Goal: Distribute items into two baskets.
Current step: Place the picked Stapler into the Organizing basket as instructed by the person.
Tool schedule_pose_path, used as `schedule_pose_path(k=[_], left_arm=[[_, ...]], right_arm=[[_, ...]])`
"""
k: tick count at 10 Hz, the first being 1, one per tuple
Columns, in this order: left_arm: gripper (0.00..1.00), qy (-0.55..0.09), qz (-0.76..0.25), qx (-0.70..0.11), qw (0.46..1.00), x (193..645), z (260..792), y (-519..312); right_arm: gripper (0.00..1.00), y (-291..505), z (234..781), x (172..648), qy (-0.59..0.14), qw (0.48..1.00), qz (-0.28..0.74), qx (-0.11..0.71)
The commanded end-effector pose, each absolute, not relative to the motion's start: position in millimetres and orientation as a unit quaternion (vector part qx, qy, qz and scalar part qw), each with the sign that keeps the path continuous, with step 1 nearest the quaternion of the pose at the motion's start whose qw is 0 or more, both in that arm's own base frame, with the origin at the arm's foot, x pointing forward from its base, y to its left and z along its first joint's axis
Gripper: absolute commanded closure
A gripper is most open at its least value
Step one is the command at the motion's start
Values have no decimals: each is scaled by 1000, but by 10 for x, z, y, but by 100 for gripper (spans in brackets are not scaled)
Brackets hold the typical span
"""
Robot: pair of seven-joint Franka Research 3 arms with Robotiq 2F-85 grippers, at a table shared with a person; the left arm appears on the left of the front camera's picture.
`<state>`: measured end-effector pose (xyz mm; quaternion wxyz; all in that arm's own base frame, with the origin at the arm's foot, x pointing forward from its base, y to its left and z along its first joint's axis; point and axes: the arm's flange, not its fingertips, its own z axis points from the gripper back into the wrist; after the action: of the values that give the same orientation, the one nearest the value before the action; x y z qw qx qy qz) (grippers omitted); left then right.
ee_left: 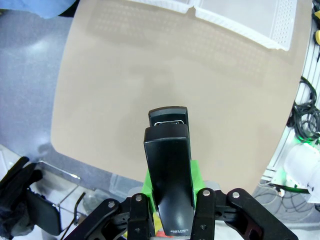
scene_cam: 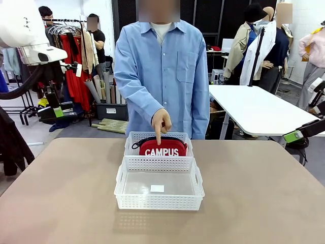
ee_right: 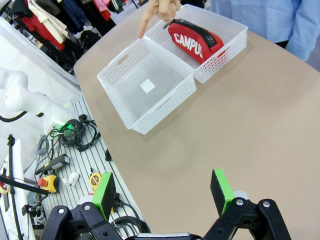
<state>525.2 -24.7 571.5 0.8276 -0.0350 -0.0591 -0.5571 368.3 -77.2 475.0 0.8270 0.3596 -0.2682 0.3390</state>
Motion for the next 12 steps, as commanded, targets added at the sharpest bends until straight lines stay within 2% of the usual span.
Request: schedule_pose_path(k=[1,6,12], left_arm=[[95,-59,-557,-35,828,5252,5715,-247],[95,-82,-553,-37,828,5103,5658,-388],[95,-63,-586,-6,808,4875,5313,-1093]], right_arm=[[0,-764,4762,3685,-273,824,339,363],[0,-764,4762,3685,-273,824,339,363],[0,-764,4762,3685,-273,824,339,363]])
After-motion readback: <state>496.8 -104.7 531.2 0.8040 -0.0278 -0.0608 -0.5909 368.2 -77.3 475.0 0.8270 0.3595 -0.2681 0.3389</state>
